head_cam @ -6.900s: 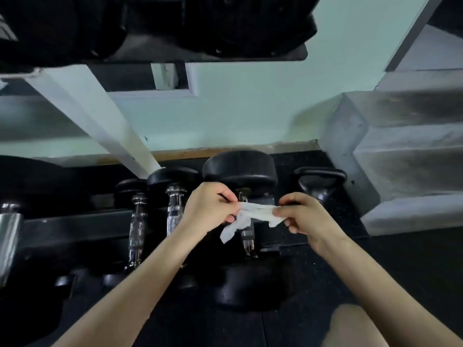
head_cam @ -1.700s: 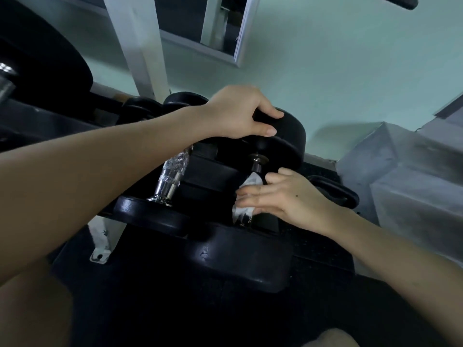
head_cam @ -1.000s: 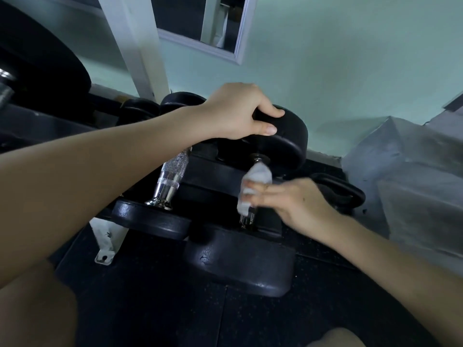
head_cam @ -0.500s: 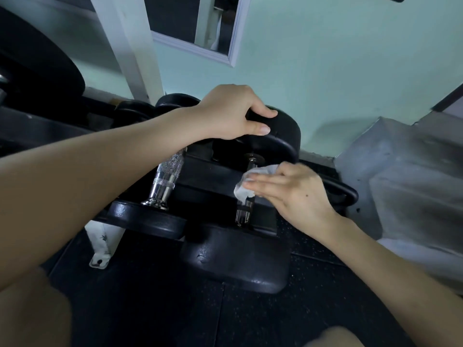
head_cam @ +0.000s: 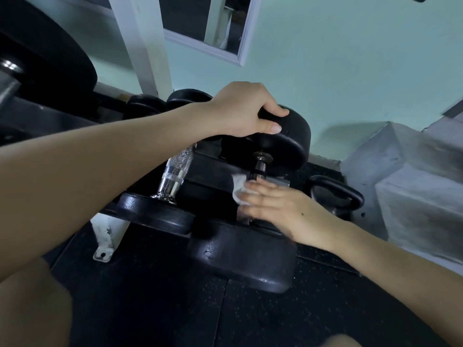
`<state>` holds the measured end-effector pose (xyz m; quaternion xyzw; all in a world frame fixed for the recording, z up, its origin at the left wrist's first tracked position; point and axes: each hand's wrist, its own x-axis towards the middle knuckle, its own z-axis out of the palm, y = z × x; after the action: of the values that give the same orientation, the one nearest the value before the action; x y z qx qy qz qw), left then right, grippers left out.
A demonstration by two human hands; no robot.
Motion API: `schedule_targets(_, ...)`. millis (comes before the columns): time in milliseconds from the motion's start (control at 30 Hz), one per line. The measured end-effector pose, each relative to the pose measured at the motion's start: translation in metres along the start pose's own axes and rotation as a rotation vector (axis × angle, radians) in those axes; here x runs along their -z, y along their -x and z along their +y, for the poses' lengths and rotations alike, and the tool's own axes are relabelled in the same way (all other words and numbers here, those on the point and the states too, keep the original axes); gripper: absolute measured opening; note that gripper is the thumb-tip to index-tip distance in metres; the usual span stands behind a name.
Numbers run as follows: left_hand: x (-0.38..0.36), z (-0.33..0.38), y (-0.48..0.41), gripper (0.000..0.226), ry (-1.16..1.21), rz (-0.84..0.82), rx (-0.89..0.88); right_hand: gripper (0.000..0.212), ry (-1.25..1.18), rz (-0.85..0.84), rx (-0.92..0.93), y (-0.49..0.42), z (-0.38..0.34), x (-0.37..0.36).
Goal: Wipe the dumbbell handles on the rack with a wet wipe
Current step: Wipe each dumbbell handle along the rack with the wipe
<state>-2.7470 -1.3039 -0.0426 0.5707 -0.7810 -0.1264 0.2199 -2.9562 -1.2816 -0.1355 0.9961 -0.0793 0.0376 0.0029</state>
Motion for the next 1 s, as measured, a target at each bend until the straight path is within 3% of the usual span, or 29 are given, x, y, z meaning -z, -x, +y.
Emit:
schedule_targets(133, -0.001, -0.001, -0.001, 0.04, -0.001, 0.005, -0.004, 0.05, 0.148, -0.068, 0.033, -0.005, 0.013, 0.012)
schedule_targets(267, -0.002, -0.001, 0.0, 0.04, 0.013, 0.012, -0.011, 0.036, 0.232, -0.005, -0.067, -0.018, 0.026, 0.016)
schedule_targets(400, -0.002, 0.0, 0.0, 0.04, 0.006, 0.004, -0.011, 0.052, 0.135, -0.066, 0.029, -0.009, 0.004, 0.012)
schedule_targets(467, -0.002, -0.001, 0.0, 0.04, 0.001, 0.0, -0.013, 0.049, 0.104, -0.084, 0.017, -0.012, 0.008, 0.016)
schedule_targets(533, -0.003, -0.002, -0.001, 0.04, 0.01, 0.003, -0.011, 0.036, 0.035, 0.03, -0.142, -0.011, 0.015, 0.018)
schedule_targets(600, -0.003, -0.003, -0.002, 0.04, 0.023, -0.002, -0.002, 0.037, -0.134, 0.221, -0.368, -0.002, 0.007, 0.024)
schedule_targets(667, -0.003, -0.004, -0.003, 0.039, 0.024, -0.012, 0.01, 0.04, -0.283, 0.373, -0.468, 0.007, -0.012, 0.033)
schedule_targets(767, -0.003, -0.003, -0.003, 0.039, 0.02, -0.018, 0.013, 0.042, -0.401, 0.318, -0.732, 0.014, -0.035, 0.039)
schedule_targets(867, -0.003, -0.003, -0.004, 0.04, 0.015, -0.017, 0.015, 0.03, -0.895, 0.334, -1.181, 0.002, -0.035, 0.031)
schedule_targets(933, -0.004, -0.004, -0.003, 0.04, 0.008, -0.016, 0.013, 0.026, -1.265, 0.372, -1.308, -0.008, -0.032, 0.029)
schedule_targets(1000, -0.007, -0.004, -0.001, 0.041, 0.012, -0.005, 0.003, 0.031, -1.449, 0.368, -1.298, -0.017, -0.032, 0.032)
